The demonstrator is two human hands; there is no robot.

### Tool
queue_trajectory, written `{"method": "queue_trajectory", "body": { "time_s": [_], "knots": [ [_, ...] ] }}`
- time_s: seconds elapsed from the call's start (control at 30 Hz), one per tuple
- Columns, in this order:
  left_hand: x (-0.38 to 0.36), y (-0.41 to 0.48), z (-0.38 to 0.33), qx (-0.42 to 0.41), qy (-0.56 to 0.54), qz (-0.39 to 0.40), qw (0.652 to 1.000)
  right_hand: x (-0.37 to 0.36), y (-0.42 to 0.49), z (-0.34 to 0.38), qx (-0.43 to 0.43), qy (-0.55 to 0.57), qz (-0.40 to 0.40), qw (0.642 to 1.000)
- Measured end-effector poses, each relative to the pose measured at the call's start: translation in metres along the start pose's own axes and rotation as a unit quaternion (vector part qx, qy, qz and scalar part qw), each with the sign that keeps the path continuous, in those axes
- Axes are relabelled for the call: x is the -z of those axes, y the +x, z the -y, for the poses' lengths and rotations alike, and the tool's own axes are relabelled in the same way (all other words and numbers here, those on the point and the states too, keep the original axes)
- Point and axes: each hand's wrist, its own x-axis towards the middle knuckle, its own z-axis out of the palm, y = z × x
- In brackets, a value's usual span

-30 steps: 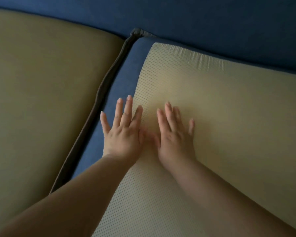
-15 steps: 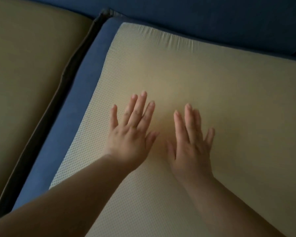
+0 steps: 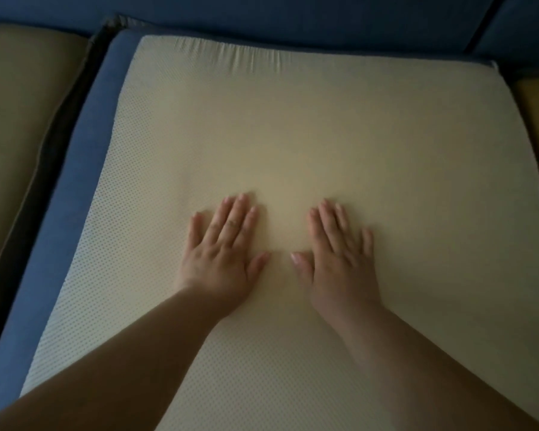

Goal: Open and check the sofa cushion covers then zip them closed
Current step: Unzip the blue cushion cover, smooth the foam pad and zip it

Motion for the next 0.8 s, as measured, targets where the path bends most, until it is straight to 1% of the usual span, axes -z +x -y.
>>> {"method": "queue_trajectory", "body": {
  "time_s": [0.1, 0.17, 0.23, 0.3, 0.37, 0.43, 0.47, 0.5, 0.57, 0.6, 0.63, 0.7, 0.77, 0.8],
  "knots": [
    [0.018, 0.003, -0.018, -0.02, 0.011, -0.045, 0.999, 0.018, 0.0, -0.013, -0.004, -0.001, -0.059, 0.998],
    [0.023, 0.008, -0.039, -0.04, 0.002, -0.064, 0.997, 0.018, -0.014, -0.033, -0.026, 0.001, -0.076, 0.997],
    [0.008, 0.013, -0.061, -0.052, -0.001, -0.018, 0.998, 0.008, -0.028, -0.05, -0.053, -0.001, -0.041, 0.998],
    [-0.006, 0.014, -0.065, -0.043, 0.013, 0.025, 0.999, 0.003, -0.032, -0.051, -0.053, 0.019, -0.012, 0.998],
    [-0.005, 0.017, -0.066, -0.039, 0.018, 0.018, 0.999, 0.014, -0.028, -0.056, -0.055, 0.031, -0.042, 0.997],
    [0.011, 0.017, -0.08, -0.071, 0.016, -0.02, 0.997, 0.026, -0.032, -0.074, -0.072, 0.021, -0.085, 0.994],
    [0.014, 0.018, -0.091, -0.089, 0.01, -0.035, 0.995, 0.027, -0.037, -0.088, -0.081, 0.017, -0.091, 0.992],
    [0.012, 0.019, -0.102, -0.108, 0.007, -0.032, 0.994, 0.025, -0.044, -0.101, -0.089, 0.009, -0.083, 0.992],
    [-0.005, 0.02, -0.118, -0.13, 0.014, 0.017, 0.991, 0.016, -0.056, -0.121, -0.081, -0.001, -0.033, 0.996],
    [-0.013, 0.019, -0.123, -0.124, 0.025, 0.035, 0.991, 0.014, -0.06, -0.128, -0.075, 0.007, -0.014, 0.997],
    [-0.019, 0.02, -0.127, -0.109, 0.032, 0.036, 0.993, 0.016, -0.061, -0.134, -0.075, 0.015, -0.012, 0.997],
    [-0.017, 0.024, -0.139, -0.083, 0.022, 0.008, 0.996, 0.031, -0.058, -0.144, -0.088, 0.014, -0.057, 0.994],
    [-0.005, 0.027, -0.173, -0.098, 0.003, -0.031, 0.995, 0.047, -0.064, -0.162, -0.118, 0.012, -0.106, 0.987],
    [-0.003, 0.029, -0.196, -0.11, -0.014, -0.043, 0.993, 0.048, -0.07, -0.174, -0.135, 0.009, -0.117, 0.984]
  ]
}}
